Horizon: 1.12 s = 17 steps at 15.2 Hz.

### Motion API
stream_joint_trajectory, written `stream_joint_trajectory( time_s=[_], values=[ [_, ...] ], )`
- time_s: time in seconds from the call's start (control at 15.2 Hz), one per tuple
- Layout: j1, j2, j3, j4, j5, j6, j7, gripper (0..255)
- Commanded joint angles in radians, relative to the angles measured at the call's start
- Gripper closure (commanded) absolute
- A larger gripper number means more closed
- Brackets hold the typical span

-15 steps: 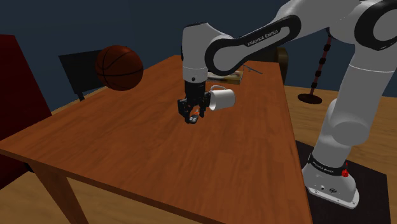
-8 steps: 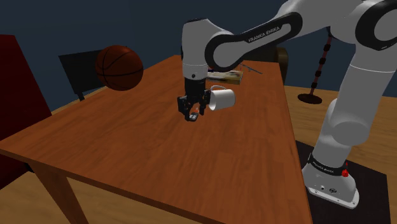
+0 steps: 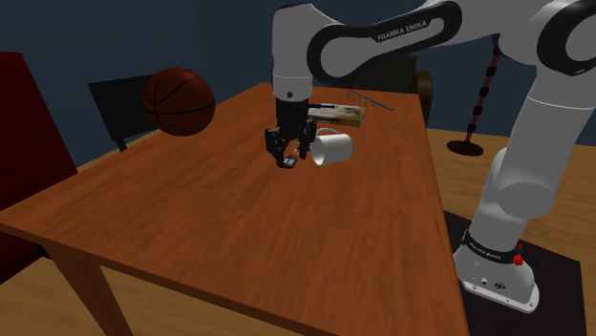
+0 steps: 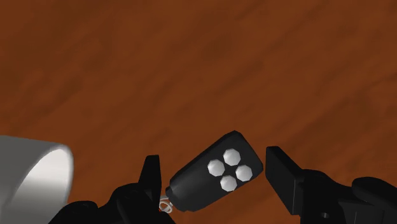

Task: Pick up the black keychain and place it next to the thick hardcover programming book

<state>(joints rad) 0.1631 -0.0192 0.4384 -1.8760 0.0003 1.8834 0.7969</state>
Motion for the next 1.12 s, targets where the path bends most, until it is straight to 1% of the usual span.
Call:
stream_joint_trajectory(
  time_s=[0.0,0.46,0.73,1.06],
  values=[
    [-0.001,-0.005,-0.001,0.022,0.002,-0.027,-0.002,255],
    [-0.001,-0.005,-0.001,0.115,0.003,-0.121,-0.003,255],
    [-0.048,-0.025,-0.052,0.094,0.011,-0.117,-0.103,255],
    [-0.105,-0.025,-0.114,0.093,0.012,-0.116,-0.222,255]
  ],
)
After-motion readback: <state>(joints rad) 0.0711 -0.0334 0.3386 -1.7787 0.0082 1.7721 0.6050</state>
